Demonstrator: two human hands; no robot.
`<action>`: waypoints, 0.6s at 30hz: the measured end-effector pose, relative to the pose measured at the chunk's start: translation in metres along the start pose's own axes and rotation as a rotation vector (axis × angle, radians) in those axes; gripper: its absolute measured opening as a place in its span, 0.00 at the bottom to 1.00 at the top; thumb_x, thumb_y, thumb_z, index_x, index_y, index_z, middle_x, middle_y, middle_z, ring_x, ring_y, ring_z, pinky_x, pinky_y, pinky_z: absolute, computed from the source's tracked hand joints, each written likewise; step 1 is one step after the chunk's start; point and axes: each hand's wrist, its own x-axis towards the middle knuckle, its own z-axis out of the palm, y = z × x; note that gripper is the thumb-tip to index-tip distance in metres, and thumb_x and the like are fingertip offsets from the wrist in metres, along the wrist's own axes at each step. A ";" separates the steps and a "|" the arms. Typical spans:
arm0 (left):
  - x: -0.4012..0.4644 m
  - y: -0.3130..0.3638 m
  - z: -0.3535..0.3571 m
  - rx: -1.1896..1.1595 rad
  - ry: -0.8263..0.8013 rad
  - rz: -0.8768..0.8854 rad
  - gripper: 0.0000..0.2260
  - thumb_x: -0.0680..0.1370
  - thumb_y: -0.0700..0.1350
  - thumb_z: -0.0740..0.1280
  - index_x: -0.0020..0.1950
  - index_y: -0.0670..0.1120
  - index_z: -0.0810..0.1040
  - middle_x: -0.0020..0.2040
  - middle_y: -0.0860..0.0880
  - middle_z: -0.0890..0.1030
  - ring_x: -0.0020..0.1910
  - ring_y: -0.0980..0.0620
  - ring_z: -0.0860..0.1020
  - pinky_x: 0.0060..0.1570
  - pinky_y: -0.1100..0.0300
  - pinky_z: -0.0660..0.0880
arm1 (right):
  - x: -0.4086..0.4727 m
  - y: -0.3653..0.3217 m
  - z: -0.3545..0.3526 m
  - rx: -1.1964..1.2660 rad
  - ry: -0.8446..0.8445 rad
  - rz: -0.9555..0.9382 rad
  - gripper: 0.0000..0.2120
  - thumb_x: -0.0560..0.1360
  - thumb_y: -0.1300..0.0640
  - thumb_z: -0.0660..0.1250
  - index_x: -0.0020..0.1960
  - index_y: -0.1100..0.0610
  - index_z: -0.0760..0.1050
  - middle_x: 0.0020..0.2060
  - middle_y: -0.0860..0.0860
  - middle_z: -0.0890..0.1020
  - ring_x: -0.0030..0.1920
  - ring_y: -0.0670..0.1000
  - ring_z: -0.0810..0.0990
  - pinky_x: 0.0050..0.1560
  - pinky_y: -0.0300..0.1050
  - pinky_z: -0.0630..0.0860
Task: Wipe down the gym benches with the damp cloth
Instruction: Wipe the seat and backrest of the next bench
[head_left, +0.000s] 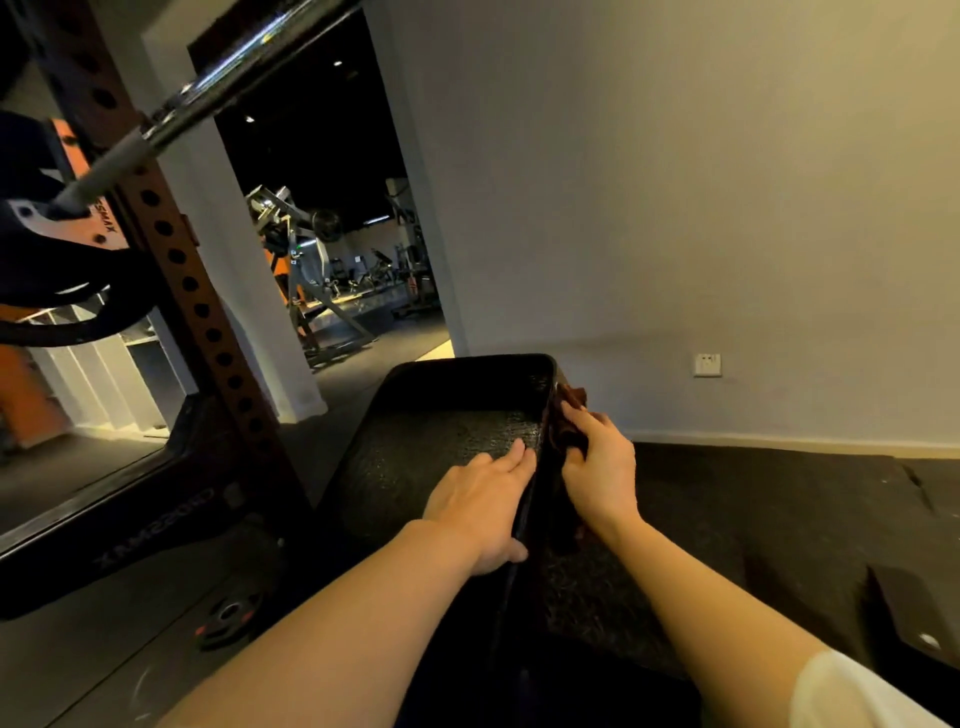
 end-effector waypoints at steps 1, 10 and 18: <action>0.000 0.000 0.001 0.000 0.003 0.003 0.45 0.74 0.51 0.72 0.80 0.49 0.44 0.80 0.52 0.44 0.75 0.46 0.58 0.71 0.50 0.62 | -0.003 0.010 -0.002 -0.029 -0.034 0.034 0.26 0.73 0.74 0.60 0.68 0.56 0.74 0.64 0.52 0.76 0.65 0.52 0.74 0.64 0.39 0.66; 0.003 -0.006 0.001 0.024 -0.016 0.033 0.45 0.74 0.54 0.72 0.80 0.51 0.44 0.80 0.53 0.44 0.73 0.47 0.59 0.73 0.50 0.58 | 0.039 -0.018 -0.007 0.127 0.031 -0.103 0.18 0.78 0.65 0.63 0.67 0.61 0.74 0.70 0.51 0.69 0.71 0.50 0.66 0.64 0.28 0.55; 0.005 -0.005 0.006 0.034 0.002 -0.002 0.45 0.74 0.54 0.71 0.80 0.51 0.43 0.80 0.53 0.44 0.75 0.47 0.55 0.75 0.47 0.52 | -0.006 -0.011 0.005 -0.006 0.001 -0.241 0.18 0.74 0.68 0.67 0.60 0.53 0.80 0.66 0.43 0.74 0.67 0.45 0.68 0.66 0.32 0.58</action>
